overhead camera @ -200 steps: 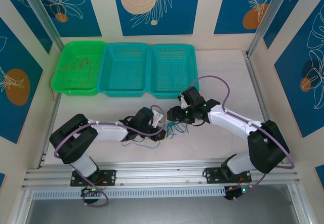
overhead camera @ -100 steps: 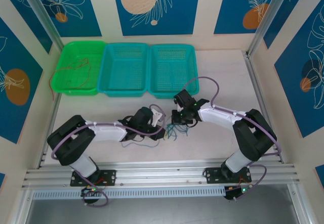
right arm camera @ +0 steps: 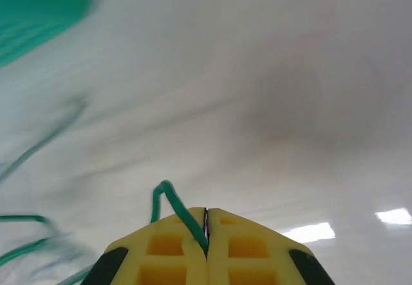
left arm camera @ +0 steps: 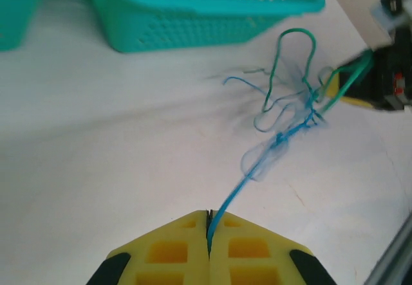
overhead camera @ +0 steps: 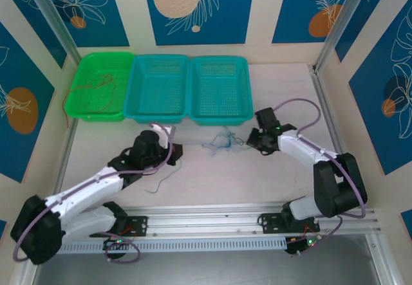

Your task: Untangle the cables

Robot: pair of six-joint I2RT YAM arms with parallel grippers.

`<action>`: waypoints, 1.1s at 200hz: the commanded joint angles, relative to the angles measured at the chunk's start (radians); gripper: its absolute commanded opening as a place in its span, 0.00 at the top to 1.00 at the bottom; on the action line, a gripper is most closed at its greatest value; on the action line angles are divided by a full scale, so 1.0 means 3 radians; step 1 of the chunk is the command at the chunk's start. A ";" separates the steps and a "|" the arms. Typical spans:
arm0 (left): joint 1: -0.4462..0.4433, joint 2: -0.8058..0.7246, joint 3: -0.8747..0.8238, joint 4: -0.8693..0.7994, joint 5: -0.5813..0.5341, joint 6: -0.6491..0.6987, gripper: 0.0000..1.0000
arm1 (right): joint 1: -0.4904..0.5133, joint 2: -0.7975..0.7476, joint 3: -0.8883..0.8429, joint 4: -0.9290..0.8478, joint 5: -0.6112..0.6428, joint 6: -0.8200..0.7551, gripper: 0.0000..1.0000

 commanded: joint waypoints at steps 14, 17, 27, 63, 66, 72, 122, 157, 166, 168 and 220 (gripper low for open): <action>0.0221 -0.0175 0.0002 -0.0660 -0.0350 -0.0069 1.00 | -0.0557 -0.0265 -0.0284 -0.0220 0.0254 0.0173 1.00; 0.0241 -0.0183 0.0005 -0.0686 -0.0358 -0.0077 1.00 | -0.0613 -0.0302 -0.0311 -0.0206 0.0224 0.0185 1.00; 0.0299 -0.0184 0.0005 -0.0782 -0.0418 -0.0139 1.00 | -0.0788 -0.0426 -0.0389 -0.0176 0.0156 0.0221 1.00; 0.0414 -0.0064 -0.0120 -0.0409 0.0060 -0.0199 1.00 | -0.0884 -0.0767 -0.0496 -0.0022 -0.0118 -0.0074 1.00; 0.0407 -0.0047 -0.0133 -0.0328 0.0141 -0.0196 1.00 | -0.0832 -0.0775 -0.0484 -0.0024 -0.0133 -0.0112 1.00; 0.0408 -0.0007 -0.0156 -0.0155 0.0296 -0.0198 1.00 | -0.0691 -0.0778 -0.0448 -0.0048 -0.0149 -0.0159 1.00; 0.0393 0.0046 0.0049 0.0182 0.0939 -0.0078 1.00 | 0.0423 -0.0840 0.0015 -0.0487 0.0129 -0.0438 0.39; 0.0352 0.0022 0.0290 0.0053 0.1197 0.0053 1.00 | 0.0934 -0.1357 -0.0059 0.0125 -0.0290 -0.1053 0.28; 0.0345 0.0015 0.0341 0.0011 0.1170 0.0059 1.00 | 0.1085 -0.1417 -0.0150 0.0407 -0.0700 -0.1308 0.28; 0.0342 0.0017 0.0346 0.0010 0.1165 0.0059 1.00 | 0.1110 -0.1427 -0.0171 0.0472 -0.0800 -0.1351 0.28; 0.0279 0.0063 0.0366 0.0053 0.1209 0.0087 1.00 | 0.1955 -0.0745 -0.0433 0.1737 -0.0721 -0.1995 0.28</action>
